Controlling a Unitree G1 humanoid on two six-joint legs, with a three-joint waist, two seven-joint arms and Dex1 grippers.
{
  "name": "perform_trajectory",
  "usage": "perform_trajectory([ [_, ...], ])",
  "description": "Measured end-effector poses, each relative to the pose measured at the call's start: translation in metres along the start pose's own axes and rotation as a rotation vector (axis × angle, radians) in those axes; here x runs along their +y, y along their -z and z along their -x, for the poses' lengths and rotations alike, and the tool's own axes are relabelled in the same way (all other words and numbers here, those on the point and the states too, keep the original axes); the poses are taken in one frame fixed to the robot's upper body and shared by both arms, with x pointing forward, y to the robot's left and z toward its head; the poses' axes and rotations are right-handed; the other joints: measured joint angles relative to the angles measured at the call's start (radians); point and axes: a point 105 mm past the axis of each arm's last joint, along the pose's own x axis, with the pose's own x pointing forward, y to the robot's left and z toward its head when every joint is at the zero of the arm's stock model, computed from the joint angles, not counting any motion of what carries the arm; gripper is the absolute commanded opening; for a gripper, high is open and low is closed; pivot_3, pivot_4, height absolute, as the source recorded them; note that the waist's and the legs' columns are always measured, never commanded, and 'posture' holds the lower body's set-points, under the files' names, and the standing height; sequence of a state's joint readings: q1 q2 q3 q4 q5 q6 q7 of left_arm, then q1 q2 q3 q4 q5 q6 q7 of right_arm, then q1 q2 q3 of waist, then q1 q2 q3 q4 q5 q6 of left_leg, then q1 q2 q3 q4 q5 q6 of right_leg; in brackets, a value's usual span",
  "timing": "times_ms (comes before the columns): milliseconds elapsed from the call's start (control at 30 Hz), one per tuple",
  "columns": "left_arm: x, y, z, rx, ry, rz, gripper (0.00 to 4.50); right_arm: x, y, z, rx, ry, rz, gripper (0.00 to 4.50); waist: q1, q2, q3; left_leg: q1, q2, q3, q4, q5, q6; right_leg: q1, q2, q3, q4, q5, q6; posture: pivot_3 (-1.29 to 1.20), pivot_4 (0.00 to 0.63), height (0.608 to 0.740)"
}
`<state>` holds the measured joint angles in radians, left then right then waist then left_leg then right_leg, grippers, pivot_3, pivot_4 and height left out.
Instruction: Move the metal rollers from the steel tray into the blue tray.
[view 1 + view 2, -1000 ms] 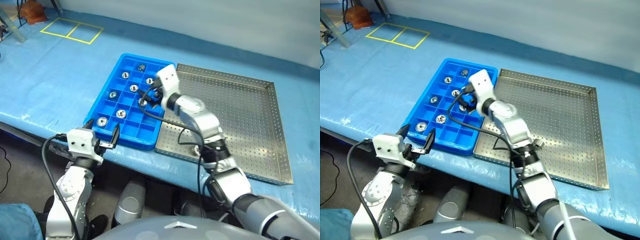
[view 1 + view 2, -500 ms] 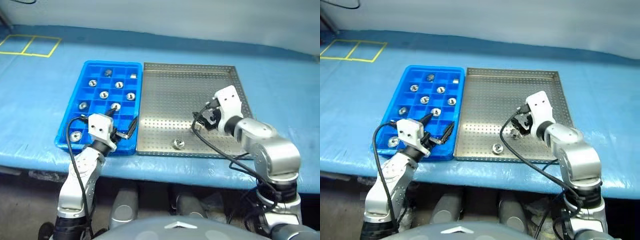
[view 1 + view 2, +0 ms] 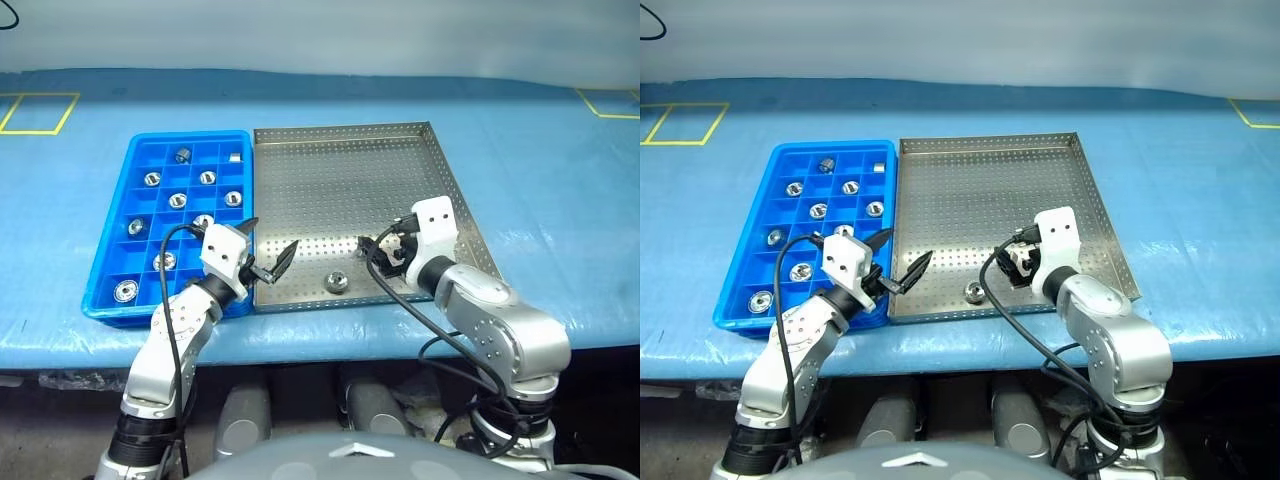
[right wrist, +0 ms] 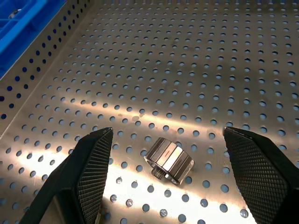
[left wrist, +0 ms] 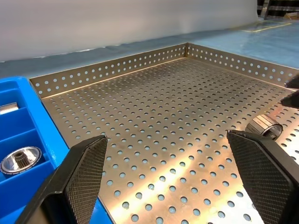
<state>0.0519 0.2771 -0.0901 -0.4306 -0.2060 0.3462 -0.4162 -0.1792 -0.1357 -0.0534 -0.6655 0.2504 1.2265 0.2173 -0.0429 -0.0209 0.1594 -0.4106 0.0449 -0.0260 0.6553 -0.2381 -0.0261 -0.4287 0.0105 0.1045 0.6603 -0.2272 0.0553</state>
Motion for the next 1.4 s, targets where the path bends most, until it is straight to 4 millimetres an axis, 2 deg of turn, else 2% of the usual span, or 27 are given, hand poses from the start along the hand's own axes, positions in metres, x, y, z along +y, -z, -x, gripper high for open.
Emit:
perform_trajectory([
  [167,-0.001,0.000,0.000,0.000,0.002,0.005,4.50,-0.003,0.007,-0.011,-0.011,0.018,-0.029,3.99,0.000,0.000,0.000,0.000,0.000,0.000,0.000,0.000,0.000,0.000,0.000,0.000,0.000,0.000,0.000,0.03,0.150,0.740],
  [467,-0.002,0.001,0.000,-0.004,-0.002,0.016,4.50,-0.007,0.037,-0.028,0.044,0.035,-0.066,3.99,0.001,0.000,0.000,0.000,0.000,0.000,0.000,0.000,0.000,0.000,0.000,0.000,0.000,0.000,0.000,0.04,0.150,0.740],
  [567,-0.002,0.001,-0.001,-0.007,-0.006,0.021,4.50,-0.007,0.043,-0.032,0.050,0.040,-0.075,3.41,0.003,0.000,0.000,0.000,0.000,0.000,0.000,0.000,0.000,0.000,0.000,0.000,0.000,0.000,0.000,0.05,0.150,0.740],
  [700,-0.001,0.001,-0.001,-0.007,-0.016,0.023,4.50,-0.007,0.042,-0.034,0.035,0.045,-0.078,2.06,0.005,0.000,0.000,0.000,0.000,0.000,0.000,0.000,0.000,0.000,0.000,0.000,0.000,0.000,0.000,0.06,0.150,0.740],
  [733,0.000,0.001,-0.001,-0.008,-0.021,0.024,4.50,-0.008,0.042,-0.034,0.033,0.046,-0.077,1.86,0.005,0.000,0.000,0.000,0.000,0.000,0.000,0.000,0.000,0.000,0.000,0.000,0.000,0.000,0.000,0.06,0.150,0.740],
  [900,0.003,0.000,0.000,-0.017,-0.058,0.040,4.50,-0.005,0.033,-0.036,0.007,0.036,-0.062,1.86,0.006,0.000,0.000,0.000,0.000,0.000,0.000,0.000,0.000,0.000,0.000,0.000,0.000,0.000,0.000,0.10,0.150,0.740],
  [1033,0.013,0.000,0.005,-0.019,-0.114,0.039,4.50,0.010,0.007,-0.043,-0.054,-0.023,-0.007,1.86,0.006,0.000,0.000,0.000,0.000,0.000,0.000,0.000,0.000,0.000,0.000,0.000,0.001,0.000,0.000,0.15,0.150,0.740],
  [1233,0.028,-0.002,0.025,-0.025,-0.234,0.029,4.50,0.058,-0.043,-0.055,-0.173,-0.186,0.099,1.86,0.030,0.000,0.000,0.000,0.000,-0.001,-0.002,0.000,0.000,-0.001,0.000,0.000,0.000,0.003,0.005,0.25,0.150,0.740],
  [1300,0.032,-0.002,0.034,-0.020,-0.274,0.028,4.50,0.075,-0.050,-0.059,-0.186,-0.247,0.118,1.86,0.041,0.000,0.000,0.000,0.000,-0.002,-0.002,0.000,0.000,-0.001,0.000,-0.001,0.000,0.003,0.005,0.28,0.150,0.740],
  [1400,0.038,0.001,0.050,-0.006,-0.346,0.027,4.50,0.099,-0.049,-0.068,-0.169,-0.338,0.146,1.86,0.064,0.000,0.000,0.000,0.000,-0.002,-0.004,0.000,0.000,-0.001,0.000,-0.001,-0.001,0.003,0.004,0.33,0.150,0.740],
])
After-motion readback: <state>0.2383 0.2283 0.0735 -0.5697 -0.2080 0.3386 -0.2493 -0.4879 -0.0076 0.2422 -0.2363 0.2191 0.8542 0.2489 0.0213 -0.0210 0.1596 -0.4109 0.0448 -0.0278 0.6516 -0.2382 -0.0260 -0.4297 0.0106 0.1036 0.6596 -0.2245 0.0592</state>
